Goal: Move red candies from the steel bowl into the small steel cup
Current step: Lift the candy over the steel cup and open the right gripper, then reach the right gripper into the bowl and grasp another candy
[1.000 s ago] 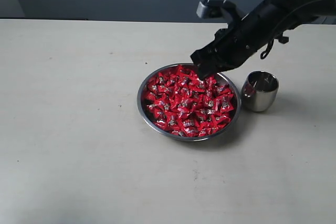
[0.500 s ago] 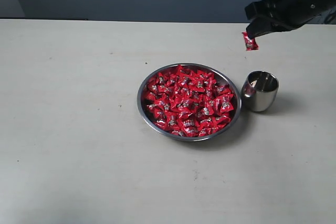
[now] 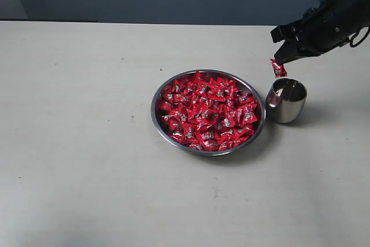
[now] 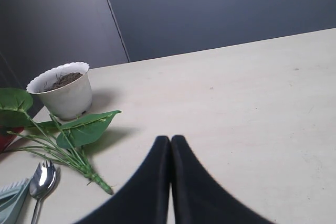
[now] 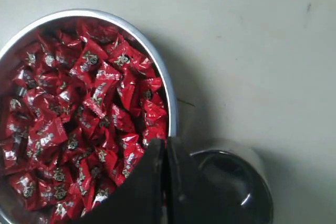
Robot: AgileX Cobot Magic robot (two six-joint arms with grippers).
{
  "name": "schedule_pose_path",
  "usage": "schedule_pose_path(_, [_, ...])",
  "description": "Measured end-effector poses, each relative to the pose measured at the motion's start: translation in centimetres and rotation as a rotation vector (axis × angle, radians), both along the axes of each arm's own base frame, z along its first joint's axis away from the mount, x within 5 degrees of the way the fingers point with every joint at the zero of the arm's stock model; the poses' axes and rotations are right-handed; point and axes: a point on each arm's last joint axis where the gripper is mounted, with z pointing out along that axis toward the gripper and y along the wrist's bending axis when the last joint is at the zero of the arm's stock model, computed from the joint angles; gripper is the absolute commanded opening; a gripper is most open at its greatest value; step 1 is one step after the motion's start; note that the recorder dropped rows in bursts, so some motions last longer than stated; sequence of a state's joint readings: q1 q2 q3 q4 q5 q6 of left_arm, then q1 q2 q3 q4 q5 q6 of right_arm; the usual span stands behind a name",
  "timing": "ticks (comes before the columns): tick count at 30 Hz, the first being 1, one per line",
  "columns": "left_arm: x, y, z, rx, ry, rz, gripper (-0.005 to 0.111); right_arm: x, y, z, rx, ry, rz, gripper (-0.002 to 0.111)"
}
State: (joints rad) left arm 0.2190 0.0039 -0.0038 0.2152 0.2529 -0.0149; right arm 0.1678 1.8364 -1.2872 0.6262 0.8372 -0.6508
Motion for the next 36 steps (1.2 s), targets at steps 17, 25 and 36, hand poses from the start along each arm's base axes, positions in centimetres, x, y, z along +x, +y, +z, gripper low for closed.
schedule_pose_path(17, [0.0, 0.0, 0.0, 0.0, 0.0, 0.0, 0.0, 0.2, -0.8, -2.1, -0.131, 0.039, 0.054, 0.027])
schedule_pose_path(25, [0.0, 0.0, 0.0, 0.0, 0.0, 0.0, 0.0, 0.1, -0.8, -2.0, -0.129, 0.042, 0.053, 0.045])
schedule_pose_path(36, [0.0, 0.0, 0.0, 0.0, 0.0, 0.0, 0.0, -1.0, 0.6, 2.0, 0.025, -0.012, 0.008, 0.045])
